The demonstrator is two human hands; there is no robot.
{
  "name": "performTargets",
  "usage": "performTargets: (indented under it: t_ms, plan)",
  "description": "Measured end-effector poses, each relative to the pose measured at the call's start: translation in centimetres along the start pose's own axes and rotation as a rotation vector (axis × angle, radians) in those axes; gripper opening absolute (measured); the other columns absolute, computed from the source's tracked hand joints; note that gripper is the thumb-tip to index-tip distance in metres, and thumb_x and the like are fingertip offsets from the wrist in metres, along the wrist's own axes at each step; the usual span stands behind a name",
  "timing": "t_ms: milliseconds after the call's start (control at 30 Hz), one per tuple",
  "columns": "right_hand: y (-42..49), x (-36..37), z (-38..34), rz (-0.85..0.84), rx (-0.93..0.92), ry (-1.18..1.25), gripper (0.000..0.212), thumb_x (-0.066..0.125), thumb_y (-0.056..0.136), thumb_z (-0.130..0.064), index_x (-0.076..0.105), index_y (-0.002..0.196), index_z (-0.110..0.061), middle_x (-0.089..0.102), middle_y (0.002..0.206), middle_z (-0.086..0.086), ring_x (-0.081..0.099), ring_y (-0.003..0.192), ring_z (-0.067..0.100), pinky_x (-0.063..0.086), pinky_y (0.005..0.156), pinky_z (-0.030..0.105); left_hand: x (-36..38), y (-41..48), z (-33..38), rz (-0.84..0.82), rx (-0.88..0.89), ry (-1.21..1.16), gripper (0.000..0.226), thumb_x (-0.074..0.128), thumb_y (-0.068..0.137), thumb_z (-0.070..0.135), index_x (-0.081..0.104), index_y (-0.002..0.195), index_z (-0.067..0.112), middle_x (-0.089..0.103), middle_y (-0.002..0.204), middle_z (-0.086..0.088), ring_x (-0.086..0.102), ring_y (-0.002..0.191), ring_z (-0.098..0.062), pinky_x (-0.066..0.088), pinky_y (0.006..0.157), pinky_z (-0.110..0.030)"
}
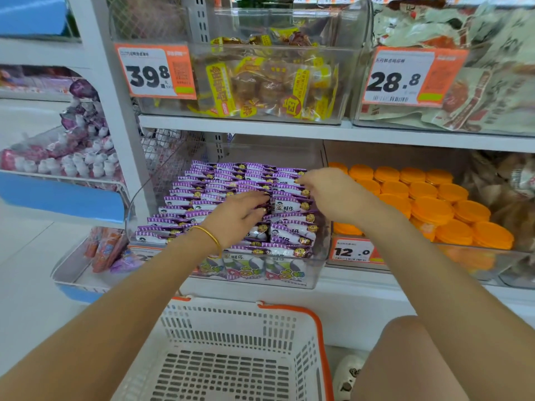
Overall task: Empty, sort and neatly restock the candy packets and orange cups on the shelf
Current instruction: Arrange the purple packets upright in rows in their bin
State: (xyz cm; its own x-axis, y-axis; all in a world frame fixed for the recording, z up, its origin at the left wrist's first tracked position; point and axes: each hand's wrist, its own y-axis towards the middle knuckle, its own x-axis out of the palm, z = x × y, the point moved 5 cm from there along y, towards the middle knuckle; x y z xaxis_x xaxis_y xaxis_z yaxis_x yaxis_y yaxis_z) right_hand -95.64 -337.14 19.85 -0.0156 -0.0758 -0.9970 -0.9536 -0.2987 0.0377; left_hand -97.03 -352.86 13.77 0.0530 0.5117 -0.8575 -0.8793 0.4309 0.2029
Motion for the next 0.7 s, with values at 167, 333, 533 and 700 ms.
performTargets:
  t_ms: [167, 333, 533, 700]
  plan:
    - [0.1, 2.6, -2.1, -0.236, 0.042, -0.096, 0.026, 0.047, 0.093, 0.003, 0.057, 0.117, 0.002, 0.059, 0.096, 0.011, 0.057, 0.097, 0.026, 0.043, 0.077, 0.028, 3.0, -0.7, 1.7, -0.297, 0.028, 0.258, 0.057, 0.021, 0.098, 0.052, 0.009, 0.15, 0.031, 0.003, 0.158, 0.007, -0.001, 0.145, -0.011, 0.003, 0.118, -0.047]
    - [0.9, 3.9, -2.2, -0.286, 0.041, -0.198, 0.021, 0.052, 0.093, -0.003, 0.056, 0.113, -0.005, 0.052, 0.089, 0.007, 0.051, 0.086, 0.023, 0.041, 0.064, 0.027, 2.7, -1.5, 1.4, -0.393, -0.004, 0.352, 0.045, 0.022, 0.1, 0.044, 0.022, 0.146, 0.04, 0.0, 0.158, 0.011, -0.004, 0.145, -0.012, 0.001, 0.115, -0.047]
    - [1.6, 4.0, -1.9, -0.159, 0.085, -0.207, 0.026, 0.056, 0.089, 0.003, 0.042, 0.069, -0.008, 0.038, 0.067, 0.002, 0.048, 0.077, 0.024, 0.042, 0.067, 0.03, 1.7, -0.3, 1.0, -0.125, -0.02, 0.124, 0.042, 0.04, 0.1, 0.025, 0.043, 0.139, 0.011, 0.04, 0.144, -0.011, 0.033, 0.134, -0.027, 0.022, 0.11, -0.031]
    - [1.3, 4.1, -1.7, -0.059, 0.062, -0.221, 0.022, 0.056, 0.088, 0.002, 0.046, 0.074, -0.012, 0.036, 0.064, 0.0, 0.047, 0.073, 0.024, 0.039, 0.061, 0.03, 1.6, 2.9, -0.8, -0.025, -0.066, 0.302, 0.028, 0.051, 0.095, 0.023, 0.064, 0.119, 0.018, 0.053, 0.123, -0.006, 0.042, 0.118, -0.03, 0.031, 0.103, -0.038]
